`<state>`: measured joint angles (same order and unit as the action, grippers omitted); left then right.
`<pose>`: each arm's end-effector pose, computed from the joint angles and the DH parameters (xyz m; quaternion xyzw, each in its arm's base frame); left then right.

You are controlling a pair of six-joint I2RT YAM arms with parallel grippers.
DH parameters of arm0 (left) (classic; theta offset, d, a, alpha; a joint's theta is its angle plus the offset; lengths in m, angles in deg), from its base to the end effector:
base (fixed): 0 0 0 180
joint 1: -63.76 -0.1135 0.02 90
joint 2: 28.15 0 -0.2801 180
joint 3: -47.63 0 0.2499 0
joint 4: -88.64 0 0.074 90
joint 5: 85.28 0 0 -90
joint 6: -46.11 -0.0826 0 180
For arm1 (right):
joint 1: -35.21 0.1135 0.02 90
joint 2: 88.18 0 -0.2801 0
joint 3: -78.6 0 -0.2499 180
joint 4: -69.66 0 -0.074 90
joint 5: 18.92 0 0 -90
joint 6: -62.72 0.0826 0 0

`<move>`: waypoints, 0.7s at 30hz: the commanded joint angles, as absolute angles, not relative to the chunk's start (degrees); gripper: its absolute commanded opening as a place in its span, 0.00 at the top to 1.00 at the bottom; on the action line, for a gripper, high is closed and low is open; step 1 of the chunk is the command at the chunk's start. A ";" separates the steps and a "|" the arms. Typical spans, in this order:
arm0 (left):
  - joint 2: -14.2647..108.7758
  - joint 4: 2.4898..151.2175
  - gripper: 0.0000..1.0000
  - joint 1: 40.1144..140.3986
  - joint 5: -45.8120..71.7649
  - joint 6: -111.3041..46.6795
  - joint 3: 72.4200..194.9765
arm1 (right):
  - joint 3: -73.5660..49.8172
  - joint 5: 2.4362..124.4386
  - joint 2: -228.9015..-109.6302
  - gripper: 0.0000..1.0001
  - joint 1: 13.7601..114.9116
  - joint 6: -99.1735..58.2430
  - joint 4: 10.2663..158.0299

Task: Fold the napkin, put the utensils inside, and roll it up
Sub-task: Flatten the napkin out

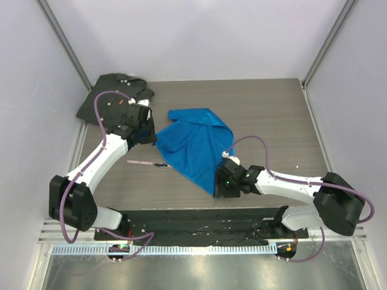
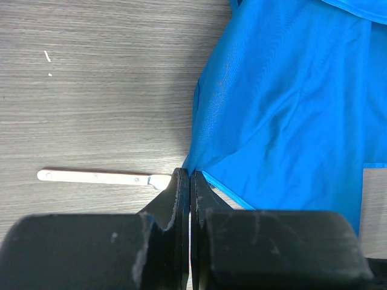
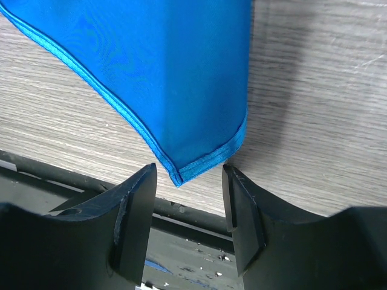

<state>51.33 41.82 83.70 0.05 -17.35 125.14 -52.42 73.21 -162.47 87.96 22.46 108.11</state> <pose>0.3046 -0.1034 0.2627 -0.0682 0.9329 -0.1037 0.3381 0.1473 0.1886 0.1359 -0.0214 0.9735 0.1657 0.1562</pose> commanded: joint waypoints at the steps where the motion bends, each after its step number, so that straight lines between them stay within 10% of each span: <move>1: 49.02 42.41 1.00 83.44 1.29 -17.79 125.51 | -51.30 75.03 -163.59 0.45 89.17 24.40 106.50; 10: 48.49 42.67 1.00 83.44 1.73 -17.44 124.99 | -51.82 74.59 -165.61 0.50 89.88 25.37 103.86; 21: 48.75 42.76 1.00 83.44 2.17 -17.44 125.07 | -49.10 75.65 -168.08 0.92 89.79 23.09 102.71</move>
<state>50.33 41.84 83.70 1.19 -17.32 125.12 -51.67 73.47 -166.77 89.49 24.12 103.02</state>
